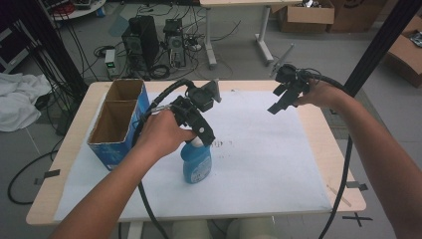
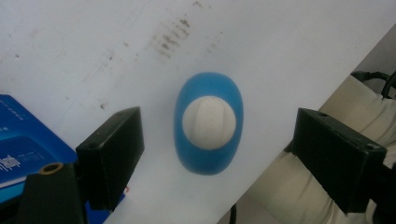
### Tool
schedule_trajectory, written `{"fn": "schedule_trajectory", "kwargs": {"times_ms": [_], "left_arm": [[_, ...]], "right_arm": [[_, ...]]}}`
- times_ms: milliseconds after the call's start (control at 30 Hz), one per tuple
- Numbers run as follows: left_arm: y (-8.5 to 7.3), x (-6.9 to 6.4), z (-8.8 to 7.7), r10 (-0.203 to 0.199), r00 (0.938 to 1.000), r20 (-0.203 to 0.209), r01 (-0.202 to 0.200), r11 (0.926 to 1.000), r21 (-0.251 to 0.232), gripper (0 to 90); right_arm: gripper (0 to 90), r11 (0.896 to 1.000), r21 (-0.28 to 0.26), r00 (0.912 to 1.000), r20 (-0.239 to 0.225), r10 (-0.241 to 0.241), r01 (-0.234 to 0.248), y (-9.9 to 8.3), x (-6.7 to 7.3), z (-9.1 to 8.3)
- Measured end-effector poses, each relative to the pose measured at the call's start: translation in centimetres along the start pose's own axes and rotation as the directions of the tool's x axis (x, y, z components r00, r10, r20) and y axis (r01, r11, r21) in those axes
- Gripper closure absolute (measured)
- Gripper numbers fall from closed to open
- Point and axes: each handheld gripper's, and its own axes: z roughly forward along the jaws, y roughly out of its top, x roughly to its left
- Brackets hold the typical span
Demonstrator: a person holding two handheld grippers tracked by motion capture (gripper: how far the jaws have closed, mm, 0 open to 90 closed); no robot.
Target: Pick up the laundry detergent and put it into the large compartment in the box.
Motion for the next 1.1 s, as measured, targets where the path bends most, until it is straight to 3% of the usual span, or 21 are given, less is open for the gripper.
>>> {"fn": "schedule_trajectory", "kwargs": {"times_ms": [400, 833, 1100], "left_arm": [[-0.6, 0.2, 1.6, -0.019, 0.9997, 0.018, 0.018, 0.9997, 0.013, 17.5], [-0.9, 0.1, 4.1, 0.014, 0.9983, 0.056, -0.016, 0.9990, 0.043, 17.5], [-1.0, 0.0, 5.4, 0.015, 0.9989, 0.045, -0.017, 0.9988, 0.046, 17.2]], "right_arm": [[16.7, 1.000, 0.002, 1.0000, -0.002, -0.009, 0.009, 0.2, 0.0, 0.3], [16.6, 1.000, -0.012, 0.9998, -0.016, -0.009, 0.009, 0.3, 0.0, 0.8], [16.6, 1.000, -0.007, 0.9998, -0.021, -0.006, 0.006, 0.2, 0.0, 0.9]]}}
